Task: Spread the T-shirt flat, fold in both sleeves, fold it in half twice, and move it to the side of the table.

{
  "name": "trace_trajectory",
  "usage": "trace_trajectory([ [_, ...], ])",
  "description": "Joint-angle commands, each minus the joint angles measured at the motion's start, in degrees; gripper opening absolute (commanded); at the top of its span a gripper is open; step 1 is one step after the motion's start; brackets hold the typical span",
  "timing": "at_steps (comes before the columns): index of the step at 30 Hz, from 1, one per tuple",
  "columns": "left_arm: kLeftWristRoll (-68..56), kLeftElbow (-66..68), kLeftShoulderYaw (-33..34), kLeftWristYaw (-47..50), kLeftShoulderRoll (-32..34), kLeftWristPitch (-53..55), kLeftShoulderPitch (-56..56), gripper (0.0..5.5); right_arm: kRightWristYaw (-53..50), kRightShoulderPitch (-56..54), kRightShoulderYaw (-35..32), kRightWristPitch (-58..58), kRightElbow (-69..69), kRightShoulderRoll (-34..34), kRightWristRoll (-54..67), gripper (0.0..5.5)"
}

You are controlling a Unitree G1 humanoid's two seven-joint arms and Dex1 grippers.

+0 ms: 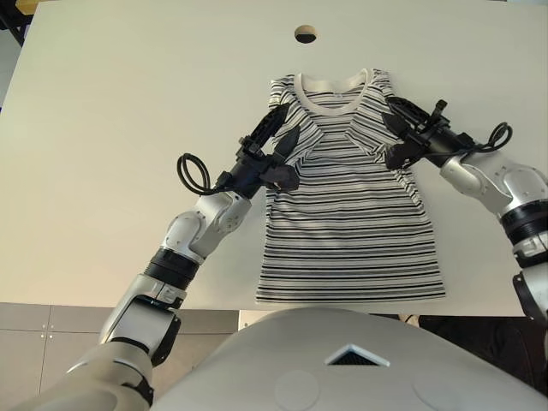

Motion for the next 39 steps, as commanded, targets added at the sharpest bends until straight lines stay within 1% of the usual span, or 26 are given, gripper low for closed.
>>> trace_trajectory([
  [1, -3.2, -4.8, 4.1, -3.4, 5.0, -1.5, 3.0, 2.81, 1.4, 2.8, -3.1, -0.3, -4.4, -2.8, 2.4, 2.41],
  [3, -5.8, -8.8, 7.0, -5.2, 8.2, -2.5, 5.9, 2.81, 2.5, 5.7, -5.4, -1.0, -8.1, -4.7, 4.9, 2.72],
  [5, -8.5, -13.2, 10.0, -8.3, 12.3, -3.8, 10.1, 2.81, 4.9, 10.2, -8.7, -2.5, -13.2, -7.2, 9.9, 3.0],
  [6, -10.1, -15.7, 11.8, -10.6, 15.2, -4.6, 13.0, 2.81, 7.1, 13.8, -10.9, -3.9, -16.1, -9.2, 14.6, 3.25],
  [7, -11.3, -18.3, 13.0, -13.6, 19.5, -6.6, 17.2, 2.81, 9.3, 18.7, -13.4, -5.2, -19.7, -12.0, 19.8, 3.37],
  [8, -13.1, -20.2, 13.9, -16.9, 23.5, -8.4, 21.6, 2.81, 12.4, 24.5, -15.5, -5.7, -23.9, -15.3, 24.8, 3.37],
  [10, -16.5, -22.7, 15.3, -23.1, 30.1, -10.8, 29.3, 2.81, 17.1, 35.7, -19.2, -6.1, -30.9, -20.9, 29.4, 3.37],
  [12, -19.1, -24.5, 15.3, -28.8, 34.6, -12.0, 34.4, 2.81, 19.8, 45.0, -22.6, -5.3, -36.0, -24.7, 28.0, 3.37],
  [14, -21.9, -26.4, 15.1, -33.0, 36.8, -13.3, 37.2, 2.81, 22.3, 52.8, -25.7, -4.8, -39.6, -27.0, 26.0, 3.37],
  [18, -25.5, -28.3, 13.8, -39.3, 37.8, -15.1, 38.9, 2.81, 24.9, 64.5, -30.7, -5.5, -43.1, -28.1, 21.2, 3.37],
  [21, -24.9, -28.1, 13.0, -42.4, 37.1, -15.4, 39.0, 2.81, 27.7, 71.2, -35.5, -4.2, -46.8, -27.5, 19.3, 3.37],
  [26, -25.2, -28.9, 10.6, -45.5, 34.8, -16.2, 38.1, 2.81, 32.0, 73.5, -38.6, -4.0, -49.3, -26.5, 19.4, 3.37],
  [30, -24.4, -27.5, 8.5, -46.7, 32.0, -16.4, 35.4, 2.81, 29.5, 69.7, -41.1, -5.3, -50.2, -22.0, 23.2, 3.37],
  [32, -24.0, -27.0, 8.4, -47.1, 31.6, -16.6, 34.7, 2.81, 29.8, 69.6, -42.7, -5.9, -50.1, -21.1, 23.5, 3.37],
  [39, -24.2, -27.1, 8.0, -49.7, 32.3, -17.2, 33.7, 2.81, 35.4, 79.8, -51.8, -8.3, -48.4, -20.0, 21.9, 3.37],
])
